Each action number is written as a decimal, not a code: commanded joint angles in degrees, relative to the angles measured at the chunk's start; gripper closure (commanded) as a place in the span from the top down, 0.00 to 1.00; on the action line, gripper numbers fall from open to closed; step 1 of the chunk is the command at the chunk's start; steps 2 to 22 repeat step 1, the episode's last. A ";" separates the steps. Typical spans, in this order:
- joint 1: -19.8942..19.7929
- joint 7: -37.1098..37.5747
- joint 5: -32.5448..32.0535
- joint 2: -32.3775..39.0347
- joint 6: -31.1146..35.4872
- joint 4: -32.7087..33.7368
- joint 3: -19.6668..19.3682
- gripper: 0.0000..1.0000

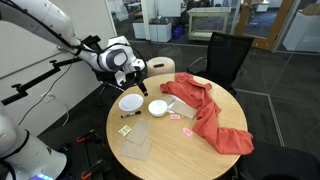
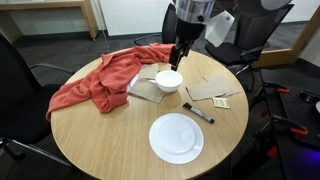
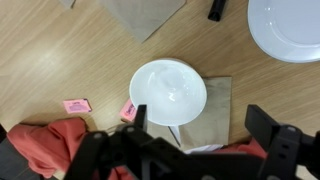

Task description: Place the bowl in the middle of the table

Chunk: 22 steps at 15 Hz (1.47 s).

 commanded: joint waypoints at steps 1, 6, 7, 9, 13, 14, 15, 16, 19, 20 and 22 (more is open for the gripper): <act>-3.70 0.69 -1.10 -0.25 -0.30 -0.02 3.64 1.00; -3.70 0.69 -1.10 -0.25 -0.30 -0.02 3.64 1.00; -3.70 0.69 -1.10 -0.25 -0.30 -0.02 3.64 1.00; -3.70 0.69 -1.10 -0.25 -0.30 -0.02 3.64 1.00; -3.70 0.69 -1.10 -0.25 -0.30 -0.02 3.64 1.00; -3.70 0.69 -1.10 -0.25 -0.30 -0.02 3.64 1.00; -3.70 0.69 -1.10 -0.25 -0.30 -0.02 3.64 1.00; -3.70 0.69 -1.10 -0.25 -0.30 -0.02 3.64 1.00; -3.70 0.69 -1.10 -0.25 -0.30 -0.02 3.64 1.00; -3.70 0.69 -1.10 -0.25 -0.30 -0.02 3.64 1.00; -3.70 0.69 -1.10 -0.25 -0.30 -0.02 3.64 1.00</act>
